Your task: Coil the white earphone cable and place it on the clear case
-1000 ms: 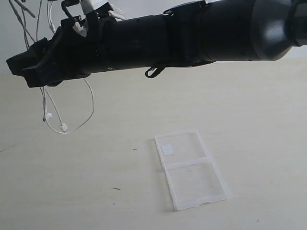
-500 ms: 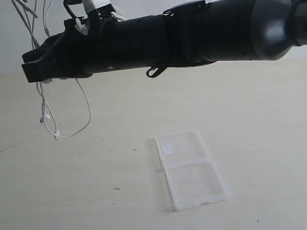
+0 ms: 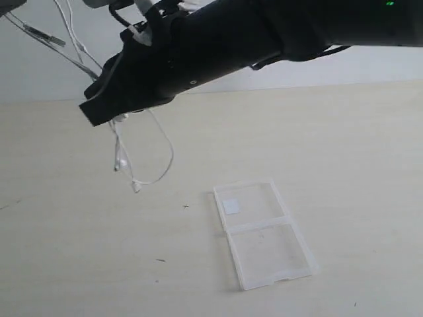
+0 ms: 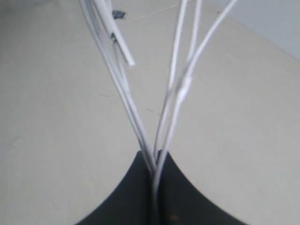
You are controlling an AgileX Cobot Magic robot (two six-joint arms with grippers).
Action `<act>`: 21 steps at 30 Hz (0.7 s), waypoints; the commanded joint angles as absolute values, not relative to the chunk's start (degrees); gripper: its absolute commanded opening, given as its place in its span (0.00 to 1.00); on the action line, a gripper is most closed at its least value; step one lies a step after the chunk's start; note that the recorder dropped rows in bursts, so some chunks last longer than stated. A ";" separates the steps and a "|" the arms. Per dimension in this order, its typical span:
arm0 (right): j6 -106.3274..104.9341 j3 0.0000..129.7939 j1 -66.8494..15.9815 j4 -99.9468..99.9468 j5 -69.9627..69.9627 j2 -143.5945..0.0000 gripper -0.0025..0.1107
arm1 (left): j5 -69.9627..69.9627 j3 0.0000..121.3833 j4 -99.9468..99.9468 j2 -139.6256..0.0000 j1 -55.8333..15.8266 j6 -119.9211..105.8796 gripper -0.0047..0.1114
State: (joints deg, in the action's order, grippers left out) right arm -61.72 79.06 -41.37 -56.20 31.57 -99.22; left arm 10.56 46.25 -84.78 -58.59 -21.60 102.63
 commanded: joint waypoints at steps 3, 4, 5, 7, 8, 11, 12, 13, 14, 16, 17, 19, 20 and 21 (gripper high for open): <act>-49.66 78.91 -40.19 -37.44 32.76 -92.27 0.02 | 11.61 43.75 -84.92 -57.93 -21.67 102.34 0.04; -49.38 78.91 -40.19 -35.39 32.76 -90.49 0.02 | 10.07 43.06 -84.68 -57.93 -21.67 102.34 0.04; -49.38 78.91 -40.19 -34.56 32.76 -89.76 0.02 | 9.48 42.79 -84.62 -57.93 -21.67 102.34 0.04; -47.29 78.91 -40.19 -30.89 32.76 -87.12 0.02 | 6.17 41.64 -84.47 -58.04 -21.67 102.34 0.04; -45.81 78.91 -40.19 -27.41 32.76 -85.61 0.02 | 3.45 40.76 -85.48 -58.04 -21.67 102.34 0.04; -39.36 78.91 -40.19 -19.01 33.49 -82.62 0.02 | -3.93 39.20 -87.13 -58.04 -21.67 102.17 0.04; -38.78 78.91 -40.19 -18.60 33.79 -81.95 0.02 | -7.17 39.20 -89.27 -58.04 -21.67 102.17 0.04; -38.78 78.91 -40.19 -18.60 34.21 -81.35 0.02 | -10.11 39.20 -91.00 -58.04 -21.67 102.17 0.04; -38.78 78.91 -40.19 -19.28 34.33 -80.78 0.02 | -13.52 39.20 -91.90 -58.04 -21.67 101.59 0.04; -38.78 78.91 -40.19 -19.65 34.78 -80.16 0.02 | -18.44 39.20 -92.70 -58.69 -21.67 99.63 0.04; -38.78 78.91 -40.19 -19.83 35.03 -79.86 0.02 | -20.19 39.20 -92.74 -59.60 -21.67 98.45 0.04; -38.78 78.91 -40.19 -20.97 35.40 -79.39 0.02 | -21.08 39.30 -92.74 -60.98 -21.67 97.29 0.09; -38.78 78.91 -40.19 -21.10 35.85 -79.39 0.02 | -21.20 39.31 -92.74 -61.57 -21.67 97.20 0.12; -38.78 78.91 -40.19 -21.10 36.43 -79.39 0.02 | -21.28 39.53 -92.21 -62.16 -21.67 97.07 0.18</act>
State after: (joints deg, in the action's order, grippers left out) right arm -39.26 78.86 -40.66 -20.99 38.13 -80.52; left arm -20.37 39.77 -91.15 -60.46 -21.84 98.25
